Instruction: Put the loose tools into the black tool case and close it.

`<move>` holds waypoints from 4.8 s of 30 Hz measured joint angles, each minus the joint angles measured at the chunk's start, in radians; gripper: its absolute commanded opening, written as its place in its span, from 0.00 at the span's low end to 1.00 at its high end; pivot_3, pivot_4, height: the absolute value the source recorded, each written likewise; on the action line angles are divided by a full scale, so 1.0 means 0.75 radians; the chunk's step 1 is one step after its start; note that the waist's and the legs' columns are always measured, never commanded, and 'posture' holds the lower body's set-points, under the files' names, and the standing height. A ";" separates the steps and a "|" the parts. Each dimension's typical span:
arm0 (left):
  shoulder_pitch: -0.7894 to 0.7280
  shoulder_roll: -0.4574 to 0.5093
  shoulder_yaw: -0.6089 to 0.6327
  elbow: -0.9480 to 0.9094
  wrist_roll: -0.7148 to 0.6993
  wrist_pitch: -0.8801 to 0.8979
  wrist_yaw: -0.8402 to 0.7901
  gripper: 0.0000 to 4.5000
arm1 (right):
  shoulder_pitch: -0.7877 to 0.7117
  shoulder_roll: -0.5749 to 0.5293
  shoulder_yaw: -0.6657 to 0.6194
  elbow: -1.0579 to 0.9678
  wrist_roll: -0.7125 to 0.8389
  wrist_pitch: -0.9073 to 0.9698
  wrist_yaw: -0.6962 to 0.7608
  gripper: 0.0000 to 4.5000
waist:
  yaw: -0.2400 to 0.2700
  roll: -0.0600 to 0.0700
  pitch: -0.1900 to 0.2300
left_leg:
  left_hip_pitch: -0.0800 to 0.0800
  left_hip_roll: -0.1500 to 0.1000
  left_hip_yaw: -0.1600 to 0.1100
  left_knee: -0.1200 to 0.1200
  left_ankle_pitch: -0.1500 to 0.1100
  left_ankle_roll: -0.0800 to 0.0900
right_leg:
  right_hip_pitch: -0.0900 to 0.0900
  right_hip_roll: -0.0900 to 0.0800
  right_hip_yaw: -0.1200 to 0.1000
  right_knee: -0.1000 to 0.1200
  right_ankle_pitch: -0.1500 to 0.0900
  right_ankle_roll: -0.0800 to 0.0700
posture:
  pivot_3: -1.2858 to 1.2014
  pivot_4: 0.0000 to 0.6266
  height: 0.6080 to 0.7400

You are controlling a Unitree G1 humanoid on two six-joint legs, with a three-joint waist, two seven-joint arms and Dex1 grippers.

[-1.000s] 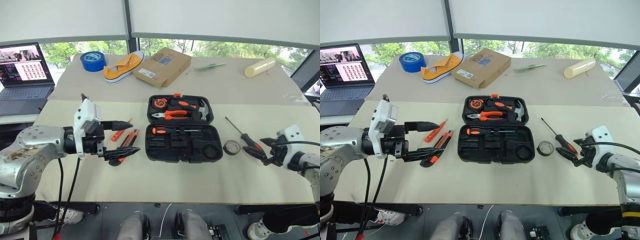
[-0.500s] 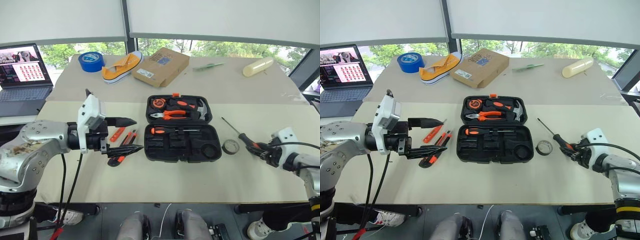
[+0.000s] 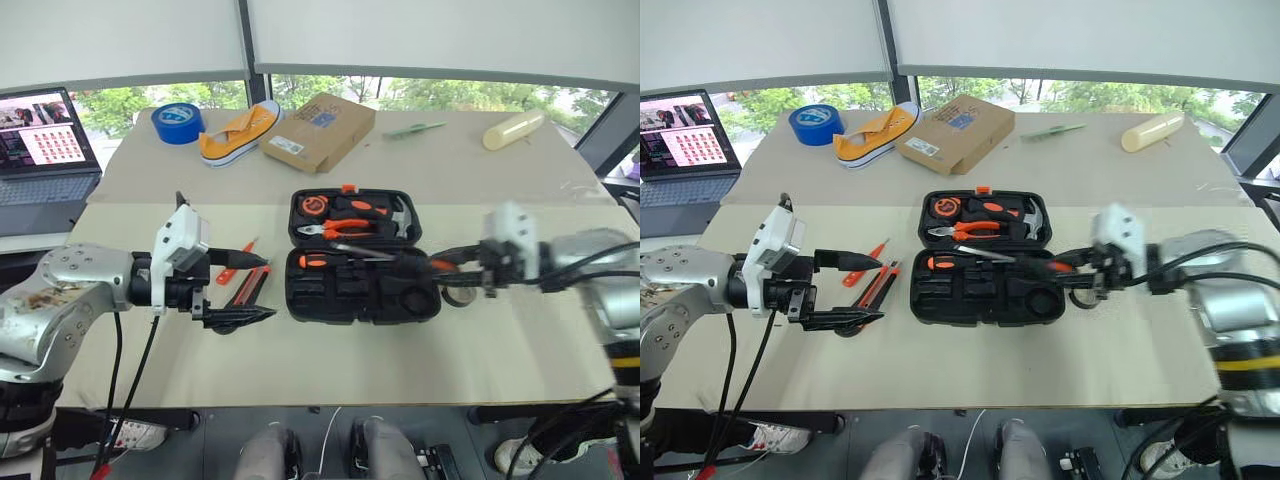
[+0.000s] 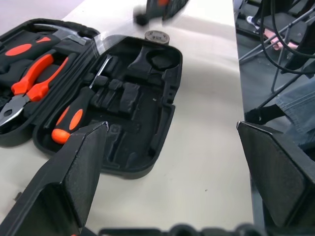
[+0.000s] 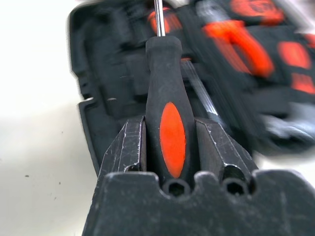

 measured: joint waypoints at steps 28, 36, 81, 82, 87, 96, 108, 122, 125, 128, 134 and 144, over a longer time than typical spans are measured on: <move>-0.032 -0.013 -0.052 0.045 0.049 -0.076 0.003 1.00 | -0.302 0.218 0.130 0.655 -0.335 -0.524 -0.036 0.58 | -0.013 0.000 0.000 | 0.000 0.001 0.000 0.000 0.000 0.000 | 0.000 0.001 -0.001 0.000 0.001 -0.001 | 0.52 0.24 0.93; -0.032 -0.016 -0.061 0.079 0.077 -0.106 0.002 1.00 | -0.302 0.219 0.092 0.506 -0.261 -0.369 0.029 0.99 | -0.012 0.000 0.000 | -0.001 0.001 0.000 0.000 0.000 0.000 | 0.000 0.001 -0.001 0.000 0.001 -0.001 | 0.52 0.24 0.93; 0.540 -0.036 0.390 0.015 0.189 -0.050 0.216 1.00 | -0.131 0.131 -0.250 -0.156 0.253 0.421 0.005 0.39 | -0.015 0.000 0.001 | -0.002 0.002 -0.003 -0.004 -0.001 0.000 | -0.002 -0.001 -0.002 -0.002 0.001 -0.002 | 0.52 0.24 0.93; 0.623 -0.046 0.468 0.008 0.191 -0.035 0.223 1.00 | -0.099 0.102 -0.281 -0.206 0.306 0.481 0.010 0.45 | -0.017 0.000 0.001 | -0.002 0.003 -0.003 -0.004 -0.001 -0.001 | -0.003 -0.001 -0.001 -0.002 0.001 -0.002 | 0.52 0.24 0.93; 0.967 -0.114 0.801 0.004 0.204 0.007 0.241 1.00 | 0.037 -0.001 -0.392 -0.462 0.545 0.700 0.005 0.83 | -0.009 0.000 0.001 | 0.000 0.006 -0.005 -0.003 -0.007 -0.010 | -0.001 -0.007 -0.002 -0.002 0.000 -0.003 | 0.52 0.24 0.93; 0.851 -0.055 0.741 0.001 0.218 0.062 0.318 1.00 | 0.136 -0.020 -0.438 -0.581 0.651 0.770 -0.108 1.00 | 0.039 -0.001 0.000 | -0.004 0.002 -0.006 -0.002 -0.010 -0.011 | -0.002 -0.015 -0.002 -0.001 0.002 -0.007 | 0.52 0.24 0.93; -0.223 0.042 -0.172 0.296 0.347 0.479 0.529 1.00 | 0.198 -0.020 -0.437 -0.653 0.632 0.735 -0.260 1.00 | 0.010 -0.004 0.000 | -0.002 0.000 0.001 -0.003 -0.002 -0.001 | -0.003 0.003 -0.002 0.000 0.002 -0.003 | 0.52 0.24 0.93; -0.709 -0.280 -0.685 0.979 0.711 0.296 0.443 0.66 | 0.325 0.020 -0.478 -0.772 0.626 0.691 -0.447 1.00 | 0.021 -0.006 0.001 | -0.002 -0.001 0.000 0.000 -0.002 0.000 | -0.002 0.002 -0.002 0.001 0.001 -0.001 | 0.52 0.24 0.93; -0.716 -0.308 -0.686 1.000 0.734 0.274 0.415 0.43 | 0.358 0.015 -0.501 -0.786 0.627 0.691 -0.469 1.00 | 0.023 -0.006 0.001 | -0.001 0.000 0.000 0.001 -0.002 0.000 | 0.000 0.001 -0.002 0.002 0.001 -0.001 | 0.52 0.24 0.93; -0.717 -0.317 -0.686 1.003 0.753 0.273 0.395 0.20 | 0.396 0.007 -0.530 -0.798 0.627 0.691 -0.474 1.00 | 0.023 -0.006 0.001 | -0.001 0.000 -0.001 0.002 -0.002 0.000 | 0.000 0.001 -0.002 0.003 0.001 0.000 | 0.52 0.24 0.93; -0.711 -0.310 -0.671 1.048 0.784 0.143 0.338 0.08 | 0.503 -0.045 -0.631 -0.816 0.628 0.690 -0.473 1.00 | 0.022 -0.006 0.001 | -0.002 0.000 -0.001 0.002 -0.002 0.000 | -0.001 0.001 -0.001 0.004 0.001 -0.001 | 0.52 0.24 0.93; -0.920 -0.394 -0.664 1.021 0.782 -0.424 -0.131 0.08 | 0.773 -0.117 -0.787 -0.838 0.627 0.700 -0.429 1.00 | 0.044 -0.010 0.003 | -0.006 -0.002 -0.002 0.009 -0.005 0.005 | 0.000 0.000 -0.002 0.001 0.002 0.001 | 0.52 0.24 0.93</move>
